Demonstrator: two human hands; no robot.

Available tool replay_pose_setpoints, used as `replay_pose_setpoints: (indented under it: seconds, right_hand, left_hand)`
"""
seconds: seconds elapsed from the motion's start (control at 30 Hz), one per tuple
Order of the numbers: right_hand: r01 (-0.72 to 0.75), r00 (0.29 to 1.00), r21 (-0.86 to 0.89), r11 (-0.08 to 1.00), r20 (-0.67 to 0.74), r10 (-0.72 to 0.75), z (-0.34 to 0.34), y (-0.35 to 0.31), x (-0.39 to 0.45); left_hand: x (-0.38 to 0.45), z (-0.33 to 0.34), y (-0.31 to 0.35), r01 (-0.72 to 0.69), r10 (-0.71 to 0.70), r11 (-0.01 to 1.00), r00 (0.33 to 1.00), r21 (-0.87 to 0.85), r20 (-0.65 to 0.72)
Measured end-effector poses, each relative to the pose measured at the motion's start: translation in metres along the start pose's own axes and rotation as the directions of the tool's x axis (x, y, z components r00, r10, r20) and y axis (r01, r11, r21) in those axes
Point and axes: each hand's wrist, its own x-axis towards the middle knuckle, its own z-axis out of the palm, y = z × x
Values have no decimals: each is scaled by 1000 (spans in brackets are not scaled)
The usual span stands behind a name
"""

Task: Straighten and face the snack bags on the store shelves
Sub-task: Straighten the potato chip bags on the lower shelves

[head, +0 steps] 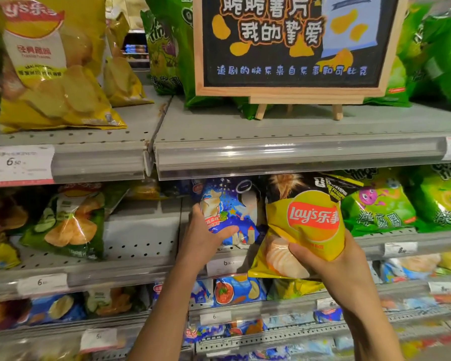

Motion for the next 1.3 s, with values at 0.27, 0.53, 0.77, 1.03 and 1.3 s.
replay_pose_setpoints:
  seconds: [0.27,0.53,0.77,1.03,1.3]
  right_hand:
    - [60,996,23,998,60,-62,17,-10,-12]
    - [89,990,28,996,107,-92,95,-36,-40]
    - [117,981,7,993,156,-117,191,-63,-62]
    - [138,989,-24,990,61,-136,255,-73,-43]
    - [82,974,-137,987,221,-50,268,-63,-28]
  left_hand:
    - [-14,-29,6,-3,-40,922,994,388,102]
    - [-70,-113,-42,-228,323,888,928,399,-188]
    - [-85,-209,-109,-67,282,884,865,462,-415]
    - [-79,-238,-145,-187,421,739,878,647,-228]
    - [-78,-233,-149,-195,435,758,863,623,-258]
